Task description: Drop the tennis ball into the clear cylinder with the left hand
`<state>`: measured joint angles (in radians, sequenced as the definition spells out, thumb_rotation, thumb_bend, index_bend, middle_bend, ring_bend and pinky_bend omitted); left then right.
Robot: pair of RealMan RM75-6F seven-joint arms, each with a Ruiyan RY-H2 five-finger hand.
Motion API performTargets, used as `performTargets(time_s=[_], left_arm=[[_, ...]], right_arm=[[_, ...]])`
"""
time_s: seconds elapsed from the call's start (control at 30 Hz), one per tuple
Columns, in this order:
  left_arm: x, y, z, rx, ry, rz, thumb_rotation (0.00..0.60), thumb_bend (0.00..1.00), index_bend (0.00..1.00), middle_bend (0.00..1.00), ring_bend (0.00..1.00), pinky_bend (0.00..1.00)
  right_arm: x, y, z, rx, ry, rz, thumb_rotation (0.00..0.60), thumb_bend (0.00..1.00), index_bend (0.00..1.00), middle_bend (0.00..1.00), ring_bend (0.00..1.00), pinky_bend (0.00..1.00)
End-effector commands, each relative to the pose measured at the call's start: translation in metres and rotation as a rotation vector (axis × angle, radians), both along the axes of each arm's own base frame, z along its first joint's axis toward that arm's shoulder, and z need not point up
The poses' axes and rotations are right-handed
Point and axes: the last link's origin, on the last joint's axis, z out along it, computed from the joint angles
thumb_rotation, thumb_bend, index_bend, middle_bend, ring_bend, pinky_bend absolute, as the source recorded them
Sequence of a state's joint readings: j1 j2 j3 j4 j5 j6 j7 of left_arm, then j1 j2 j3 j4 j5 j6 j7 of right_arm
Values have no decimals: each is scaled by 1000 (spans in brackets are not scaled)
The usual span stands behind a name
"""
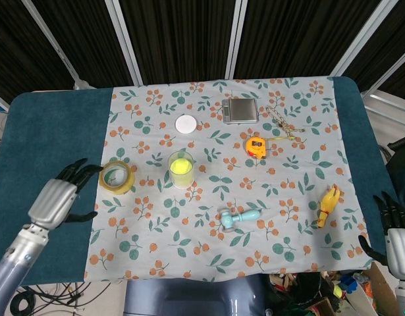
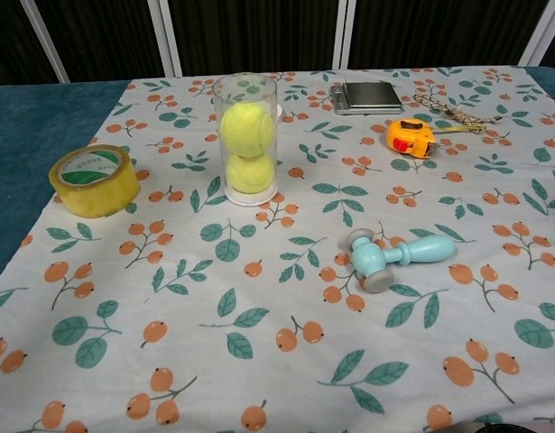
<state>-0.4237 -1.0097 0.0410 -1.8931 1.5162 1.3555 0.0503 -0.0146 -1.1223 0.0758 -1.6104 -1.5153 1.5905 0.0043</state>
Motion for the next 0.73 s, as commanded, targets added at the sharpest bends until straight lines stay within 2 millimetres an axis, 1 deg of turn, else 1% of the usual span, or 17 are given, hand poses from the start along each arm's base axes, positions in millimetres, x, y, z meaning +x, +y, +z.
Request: performTargets(time_s=[0.03, 0.23, 0.37, 0.43, 0.57, 0.73], left_arm=[[-34, -49, 19, 67, 101, -12, 600, 126, 161, 145, 37, 131], [-61, -75, 36, 197, 102, -38, 600, 126, 161, 131, 32, 130], [-80, -92, 45, 225, 118, 19, 600, 126, 160, 130, 32, 130], [-87, -97, 51, 249, 127, 52, 600, 126, 157, 129, 32, 130], [-99, -100, 58, 265, 104, 114, 600, 126, 151, 123, 32, 131], [-111, -96, 67, 281, 79, 164, 600, 126, 149, 122, 31, 131]], right_arm=[[0, 0, 0, -1, 0, 0, 600, 200, 0, 0, 79, 190], [1, 0, 1, -5, -2, 4, 600, 199, 0, 0, 79, 190], [1, 0, 1, -4, 0, 6, 600, 200, 0, 0, 79, 189], [1, 0, 1, -4, 0, 7, 600, 200, 0, 0, 79, 189], [2, 0, 1, -6, -2, 8, 600, 200, 0, 0, 79, 190], [2, 1, 1, -9, -5, 8, 600, 200, 0, 0, 79, 190]])
